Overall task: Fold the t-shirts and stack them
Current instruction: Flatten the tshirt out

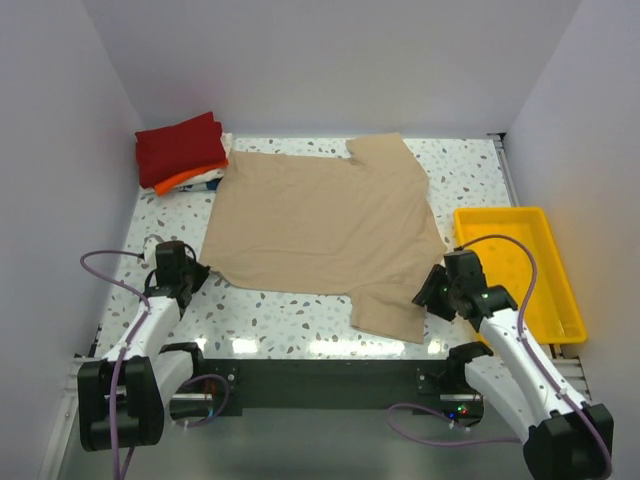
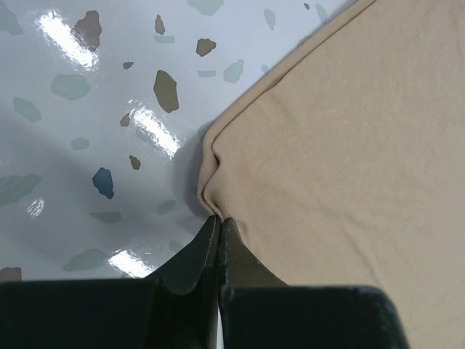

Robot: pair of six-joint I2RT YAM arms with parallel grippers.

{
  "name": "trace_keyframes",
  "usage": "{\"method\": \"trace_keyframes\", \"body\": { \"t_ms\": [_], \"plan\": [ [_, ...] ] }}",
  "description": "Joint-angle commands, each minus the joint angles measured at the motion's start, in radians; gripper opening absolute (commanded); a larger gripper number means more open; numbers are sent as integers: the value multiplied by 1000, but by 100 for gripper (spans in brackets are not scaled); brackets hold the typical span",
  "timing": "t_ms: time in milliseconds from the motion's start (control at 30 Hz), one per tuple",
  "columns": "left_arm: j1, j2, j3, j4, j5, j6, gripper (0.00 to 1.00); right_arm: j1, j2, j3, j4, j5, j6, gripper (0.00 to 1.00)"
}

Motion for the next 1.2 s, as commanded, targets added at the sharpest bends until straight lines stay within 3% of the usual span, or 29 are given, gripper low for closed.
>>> {"method": "trace_keyframes", "body": {
  "t_ms": [0,333,633,800,867,967,1167],
  "plan": [
    [8,1,22,54,4,13,0,90,0,-19,-83,52,61,49],
    [6,40,8,69,7,3,0,221,19,-68,-131,26,132,50],
    [6,44,10,68,10,1,0,282,178,-31,-131,19,112,50],
    [6,44,10,69,10,-1,0,282,253,-40,-42,19,110,36],
    [6,46,11,69,13,3,0,281,258,-55,4,19,119,18],
    [6,43,11,56,5,6,0,282,237,-34,0,23,120,3],
    [6,4,16,-12,-42,-7,0,281,79,119,-164,120,80,0]
  ]
}}
